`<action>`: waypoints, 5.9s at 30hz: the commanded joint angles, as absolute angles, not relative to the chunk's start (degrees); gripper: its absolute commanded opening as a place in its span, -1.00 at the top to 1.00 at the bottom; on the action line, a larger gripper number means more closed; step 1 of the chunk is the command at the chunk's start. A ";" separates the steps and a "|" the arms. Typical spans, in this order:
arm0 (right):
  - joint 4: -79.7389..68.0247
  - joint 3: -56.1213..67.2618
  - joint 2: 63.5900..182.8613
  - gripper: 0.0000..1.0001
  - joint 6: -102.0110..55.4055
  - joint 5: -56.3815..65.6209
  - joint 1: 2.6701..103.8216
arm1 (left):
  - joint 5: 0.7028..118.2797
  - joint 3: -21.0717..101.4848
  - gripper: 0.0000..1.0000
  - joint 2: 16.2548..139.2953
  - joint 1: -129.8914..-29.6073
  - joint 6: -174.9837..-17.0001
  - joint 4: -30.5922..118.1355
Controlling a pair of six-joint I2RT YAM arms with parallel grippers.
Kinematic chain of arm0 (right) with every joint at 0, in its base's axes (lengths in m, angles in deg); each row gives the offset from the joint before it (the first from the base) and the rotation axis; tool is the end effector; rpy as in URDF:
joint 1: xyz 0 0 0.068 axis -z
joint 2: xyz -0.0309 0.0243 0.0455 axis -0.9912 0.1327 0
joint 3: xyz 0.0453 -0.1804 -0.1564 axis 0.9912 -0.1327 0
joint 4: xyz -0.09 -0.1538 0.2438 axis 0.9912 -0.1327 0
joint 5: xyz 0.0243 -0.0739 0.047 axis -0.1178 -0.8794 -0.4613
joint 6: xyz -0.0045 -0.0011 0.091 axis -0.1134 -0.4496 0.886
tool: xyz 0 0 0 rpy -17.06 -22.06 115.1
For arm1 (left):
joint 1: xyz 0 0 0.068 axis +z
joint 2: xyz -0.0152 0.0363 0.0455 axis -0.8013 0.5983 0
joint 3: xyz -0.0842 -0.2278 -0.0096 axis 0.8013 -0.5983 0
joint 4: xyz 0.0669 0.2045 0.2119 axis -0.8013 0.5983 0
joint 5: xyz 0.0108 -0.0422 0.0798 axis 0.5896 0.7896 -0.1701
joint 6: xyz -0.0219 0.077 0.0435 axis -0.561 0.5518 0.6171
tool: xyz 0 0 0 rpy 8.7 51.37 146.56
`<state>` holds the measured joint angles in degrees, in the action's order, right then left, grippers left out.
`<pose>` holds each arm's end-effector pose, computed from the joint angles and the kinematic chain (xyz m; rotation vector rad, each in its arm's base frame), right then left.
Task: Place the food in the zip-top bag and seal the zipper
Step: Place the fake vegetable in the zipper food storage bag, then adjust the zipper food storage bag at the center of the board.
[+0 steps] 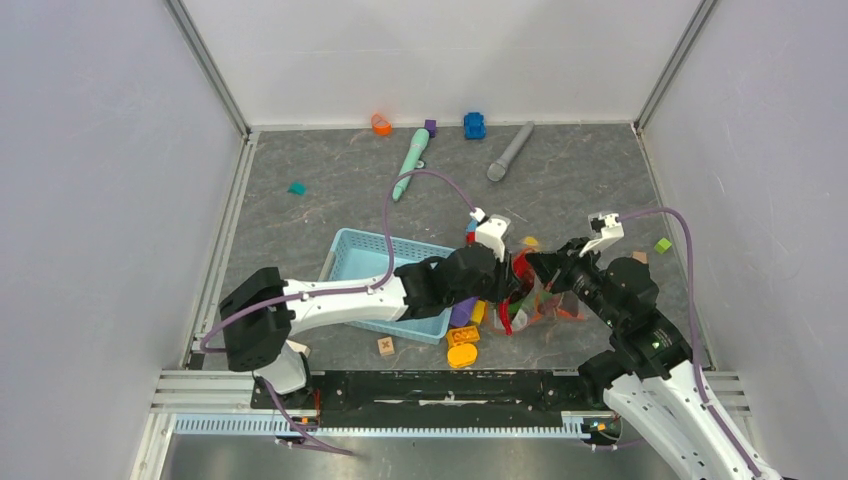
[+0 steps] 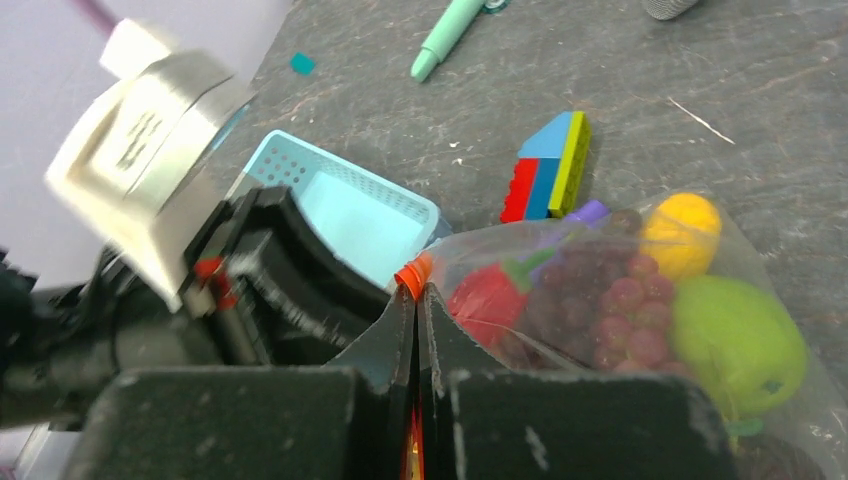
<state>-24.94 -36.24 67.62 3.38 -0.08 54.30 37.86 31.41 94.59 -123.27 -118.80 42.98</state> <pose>0.2082 0.1157 0.2843 0.0484 1.8423 0.8135 0.1708 -0.4147 0.1930 0.5028 2.0751 -0.8994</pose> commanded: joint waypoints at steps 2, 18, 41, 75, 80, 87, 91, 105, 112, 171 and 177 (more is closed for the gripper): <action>-17.35 -37.34 66.26 1.00 1.07 7.97 54.03 | 35.73 37.38 0.96 96.56 -121.40 -127.42 47.57; -16.56 -37.90 64.47 1.00 2.44 8.11 54.00 | 21.26 42.27 0.77 102.48 -120.94 -137.12 48.34; -28.06 -32.83 66.27 1.00 0.44 -9.01 54.03 | 27.67 35.05 -0.99 84.02 -125.14 -119.82 54.71; -30.90 -33.18 69.11 1.00 -1.35 -9.03 54.00 | 40.80 34.50 0.45 95.85 -116.25 -121.25 53.91; -33.01 -31.60 70.47 1.00 -3.57 -12.02 54.01 | 41.50 35.27 0.96 94.71 -116.19 -120.83 54.63; -44.05 -23.54 75.06 1.00 -9.85 -18.54 54.03 | 42.55 33.49 0.96 88.35 -116.43 -120.31 52.36; -47.84 -20.38 75.16 1.00 -12.58 -18.48 53.99 | 44.20 34.09 0.96 86.21 -116.72 -119.95 50.06; -43.69 -20.69 75.56 0.98 -17.37 1.11 54.00 | 39.09 40.76 0.96 89.47 -120.30 -126.64 42.30; -40.15 -20.85 76.43 0.88 -18.47 7.27 53.98 | 28.79 43.45 0.96 92.86 -121.57 -133.33 44.98; -59.20 -20.21 70.76 1.00 -11.00 -5.24 53.98 | 13.09 43.01 0.88 89.10 -123.33 -137.88 54.67; -62.82 -13.13 77.32 1.00 -12.18 -24.14 54.03 | 22.35 36.08 0.16 84.03 -123.30 -121.37 44.77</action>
